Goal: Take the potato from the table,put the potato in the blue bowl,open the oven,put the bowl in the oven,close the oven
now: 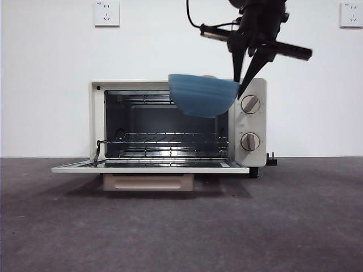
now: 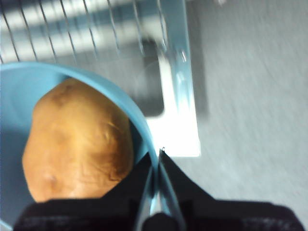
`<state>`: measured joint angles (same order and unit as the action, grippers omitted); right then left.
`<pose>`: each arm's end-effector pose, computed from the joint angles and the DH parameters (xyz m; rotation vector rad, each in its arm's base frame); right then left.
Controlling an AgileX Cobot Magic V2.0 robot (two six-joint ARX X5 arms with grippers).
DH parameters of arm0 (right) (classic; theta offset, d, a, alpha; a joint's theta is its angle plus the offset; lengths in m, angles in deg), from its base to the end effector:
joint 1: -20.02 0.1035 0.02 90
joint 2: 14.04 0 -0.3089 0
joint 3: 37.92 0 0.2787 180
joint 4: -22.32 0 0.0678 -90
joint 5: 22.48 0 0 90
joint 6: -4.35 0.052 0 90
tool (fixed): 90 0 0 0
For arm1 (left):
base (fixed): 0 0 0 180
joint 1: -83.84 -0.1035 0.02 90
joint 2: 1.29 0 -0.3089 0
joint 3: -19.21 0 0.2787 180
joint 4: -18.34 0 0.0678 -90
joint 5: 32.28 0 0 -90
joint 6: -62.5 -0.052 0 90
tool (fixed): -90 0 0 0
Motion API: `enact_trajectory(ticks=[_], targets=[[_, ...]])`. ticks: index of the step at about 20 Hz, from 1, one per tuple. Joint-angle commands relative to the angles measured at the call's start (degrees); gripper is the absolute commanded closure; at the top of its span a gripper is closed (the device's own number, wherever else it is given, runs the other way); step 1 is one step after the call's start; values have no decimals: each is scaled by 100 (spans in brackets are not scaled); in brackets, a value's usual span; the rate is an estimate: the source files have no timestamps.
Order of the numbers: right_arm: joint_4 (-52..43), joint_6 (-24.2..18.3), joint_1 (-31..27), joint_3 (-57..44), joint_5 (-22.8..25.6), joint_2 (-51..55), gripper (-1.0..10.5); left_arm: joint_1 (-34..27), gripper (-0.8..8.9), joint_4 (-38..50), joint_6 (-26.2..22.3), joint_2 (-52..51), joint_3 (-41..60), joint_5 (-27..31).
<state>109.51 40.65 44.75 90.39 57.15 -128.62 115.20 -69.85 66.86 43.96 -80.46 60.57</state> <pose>0.4076 0.1980 0.3365 0.3651 1.3970 0.0980 0.0562 -0.0312 0.4830 0.1026 0.5865 -0.4606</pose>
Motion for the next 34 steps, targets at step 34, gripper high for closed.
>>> enact_trajectory(ticks=[34], targets=[[-1344,4170,459,503,896,-1399,933,20,819,28,-199,146,26,184]])
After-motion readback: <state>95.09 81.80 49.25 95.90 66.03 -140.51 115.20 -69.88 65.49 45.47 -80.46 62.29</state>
